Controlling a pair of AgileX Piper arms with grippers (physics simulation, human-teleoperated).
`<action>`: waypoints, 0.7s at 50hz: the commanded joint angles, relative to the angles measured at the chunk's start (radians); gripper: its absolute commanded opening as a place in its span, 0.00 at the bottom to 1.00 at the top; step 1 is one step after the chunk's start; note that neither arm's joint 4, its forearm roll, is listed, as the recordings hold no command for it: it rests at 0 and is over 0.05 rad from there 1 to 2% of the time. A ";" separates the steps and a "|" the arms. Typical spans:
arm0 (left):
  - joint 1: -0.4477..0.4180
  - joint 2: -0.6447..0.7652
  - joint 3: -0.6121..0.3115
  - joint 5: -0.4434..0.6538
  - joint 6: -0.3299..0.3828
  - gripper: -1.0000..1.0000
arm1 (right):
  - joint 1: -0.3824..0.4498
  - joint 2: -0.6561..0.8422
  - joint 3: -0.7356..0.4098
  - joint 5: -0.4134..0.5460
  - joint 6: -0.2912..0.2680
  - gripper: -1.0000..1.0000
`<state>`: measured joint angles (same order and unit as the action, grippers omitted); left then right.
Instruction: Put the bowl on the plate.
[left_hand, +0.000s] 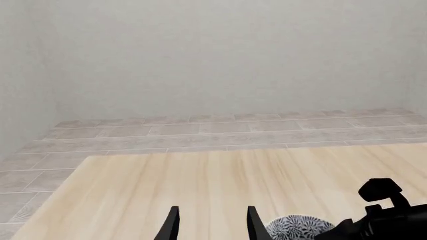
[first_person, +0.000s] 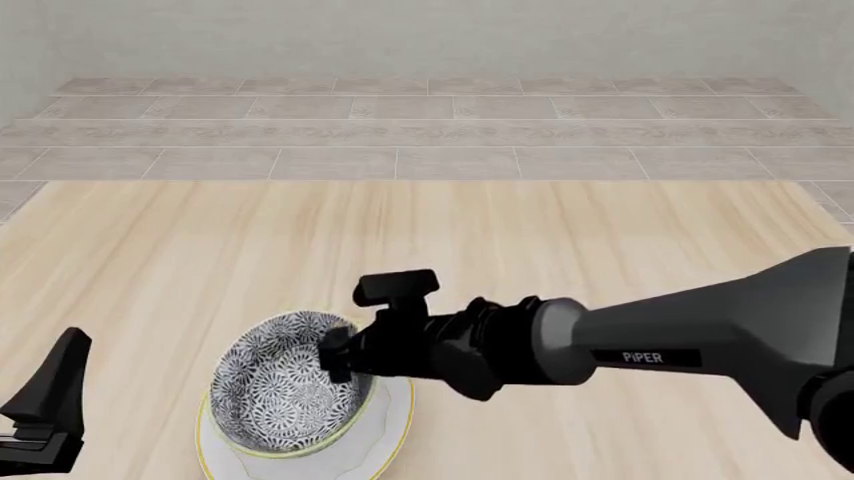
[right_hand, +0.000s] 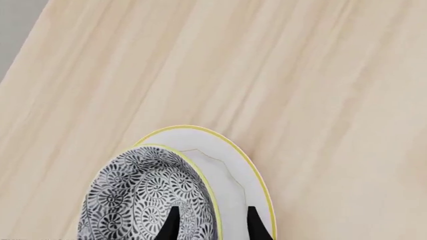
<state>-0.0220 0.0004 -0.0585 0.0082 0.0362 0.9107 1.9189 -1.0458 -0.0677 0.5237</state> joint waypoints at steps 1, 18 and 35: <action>-0.001 0.000 -0.001 0.000 -0.001 1.00 | 0.005 0.003 0.002 0.000 -0.001 1.00; -0.001 0.000 -0.002 0.000 -0.002 1.00 | -0.009 -0.026 -0.002 0.028 -0.022 1.00; -0.004 0.000 -0.002 0.001 -0.001 1.00 | -0.041 -0.077 -0.012 0.079 -0.068 1.00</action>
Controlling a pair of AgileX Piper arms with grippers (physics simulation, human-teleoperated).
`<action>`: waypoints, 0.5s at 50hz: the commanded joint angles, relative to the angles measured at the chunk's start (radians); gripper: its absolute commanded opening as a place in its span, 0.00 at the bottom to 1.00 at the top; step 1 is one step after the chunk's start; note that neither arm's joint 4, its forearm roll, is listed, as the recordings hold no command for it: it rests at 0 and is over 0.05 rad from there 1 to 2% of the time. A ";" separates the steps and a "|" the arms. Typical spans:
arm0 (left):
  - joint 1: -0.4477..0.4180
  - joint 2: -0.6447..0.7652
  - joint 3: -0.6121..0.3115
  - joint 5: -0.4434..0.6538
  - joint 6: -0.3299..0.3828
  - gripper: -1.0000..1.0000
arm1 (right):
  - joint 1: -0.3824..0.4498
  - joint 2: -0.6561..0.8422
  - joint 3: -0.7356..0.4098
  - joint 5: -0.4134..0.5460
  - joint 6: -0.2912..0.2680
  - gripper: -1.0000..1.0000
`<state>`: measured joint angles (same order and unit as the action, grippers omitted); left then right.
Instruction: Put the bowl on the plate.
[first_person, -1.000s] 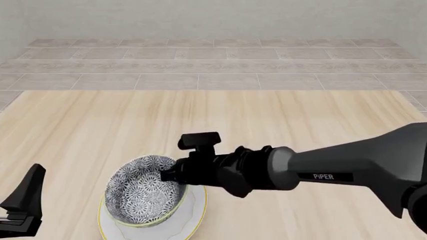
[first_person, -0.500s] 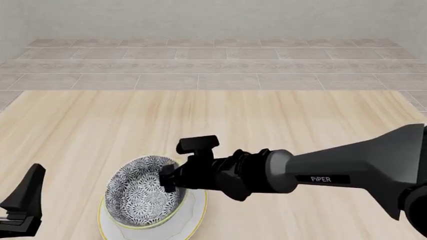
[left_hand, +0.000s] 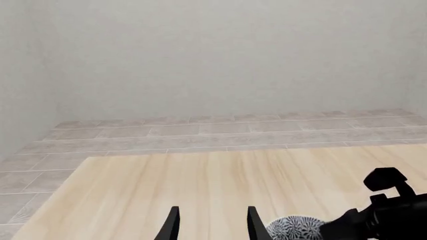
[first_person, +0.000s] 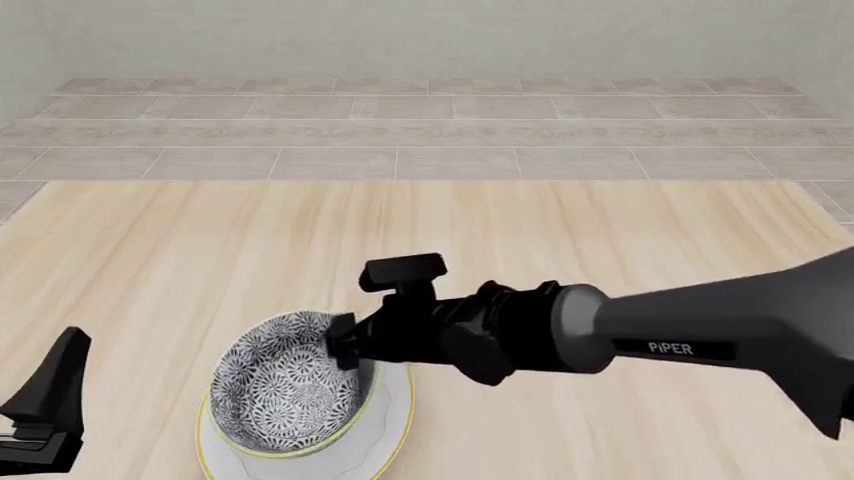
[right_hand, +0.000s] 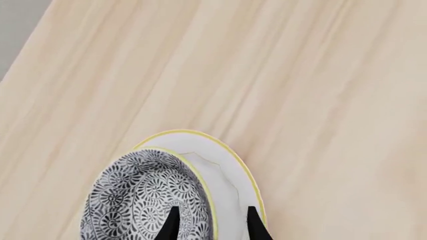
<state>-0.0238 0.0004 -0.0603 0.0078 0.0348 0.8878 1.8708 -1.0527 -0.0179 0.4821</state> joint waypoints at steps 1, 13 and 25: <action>-0.002 0.000 0.000 0.001 0.000 1.00 | -0.019 -0.029 -0.005 0.029 -0.027 1.00; -0.003 0.000 0.002 0.002 0.003 1.00 | -0.029 -0.068 -0.003 0.057 -0.046 1.00; -0.005 0.000 0.008 0.002 0.006 1.00 | -0.043 -0.104 0.006 0.071 -0.060 1.00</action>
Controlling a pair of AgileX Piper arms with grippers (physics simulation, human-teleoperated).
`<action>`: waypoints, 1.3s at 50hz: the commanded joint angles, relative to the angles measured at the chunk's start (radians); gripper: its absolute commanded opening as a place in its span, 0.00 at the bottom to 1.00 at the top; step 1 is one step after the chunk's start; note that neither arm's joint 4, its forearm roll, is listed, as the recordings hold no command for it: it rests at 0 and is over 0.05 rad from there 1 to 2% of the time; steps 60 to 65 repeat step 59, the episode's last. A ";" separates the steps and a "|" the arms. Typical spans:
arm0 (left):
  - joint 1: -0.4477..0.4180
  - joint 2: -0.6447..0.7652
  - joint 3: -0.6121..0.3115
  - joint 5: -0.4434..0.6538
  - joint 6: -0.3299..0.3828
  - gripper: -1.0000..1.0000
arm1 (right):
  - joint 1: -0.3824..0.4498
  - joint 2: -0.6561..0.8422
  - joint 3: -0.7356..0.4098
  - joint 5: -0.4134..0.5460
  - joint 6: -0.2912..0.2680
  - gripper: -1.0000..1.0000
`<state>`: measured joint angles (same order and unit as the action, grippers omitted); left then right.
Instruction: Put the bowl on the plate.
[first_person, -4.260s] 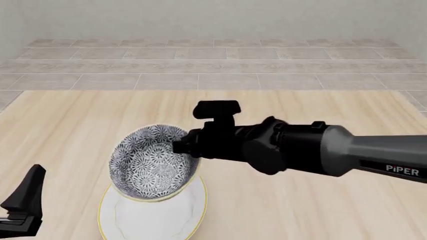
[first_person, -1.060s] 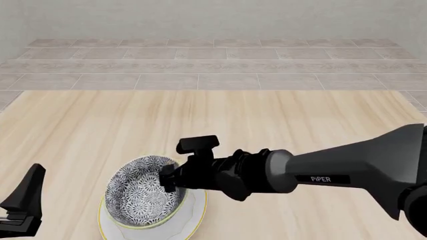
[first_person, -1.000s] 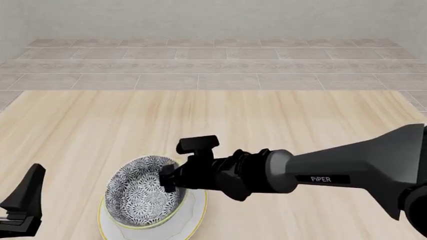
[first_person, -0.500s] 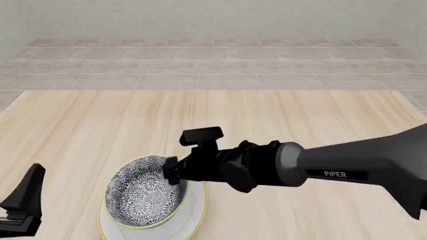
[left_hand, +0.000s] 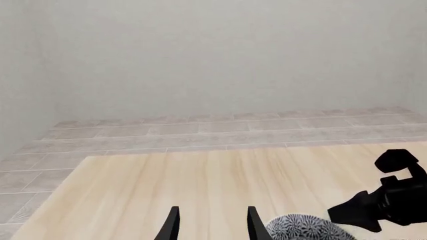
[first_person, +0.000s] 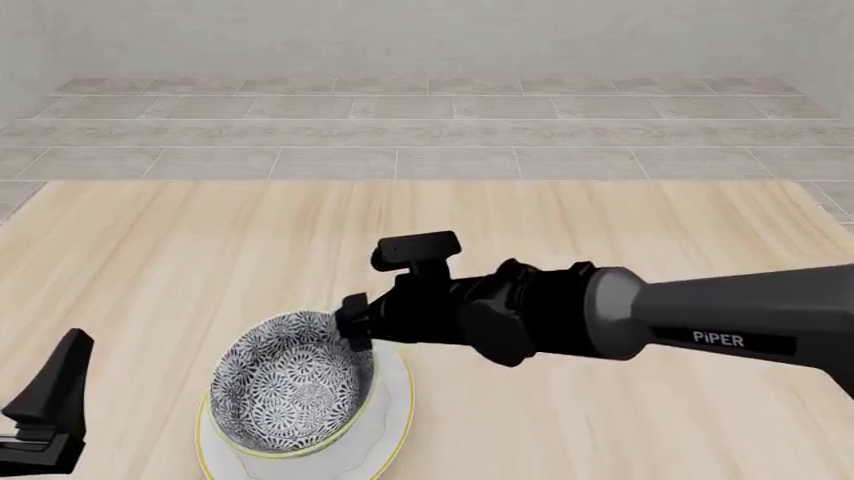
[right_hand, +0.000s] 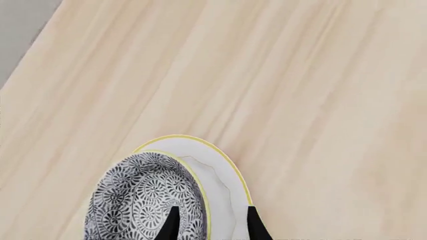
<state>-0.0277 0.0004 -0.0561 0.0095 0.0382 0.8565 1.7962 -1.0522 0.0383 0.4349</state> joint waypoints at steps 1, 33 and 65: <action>-0.002 0.000 0.004 0.000 0.003 1.00 | -0.012 -0.034 0.008 0.016 -0.010 1.00; -0.002 0.000 0.005 0.001 0.007 1.00 | -0.031 -0.169 0.080 0.031 -0.035 1.00; -0.002 0.000 -0.006 0.009 0.008 1.00 | 0.007 -0.327 0.211 0.000 -0.026 1.00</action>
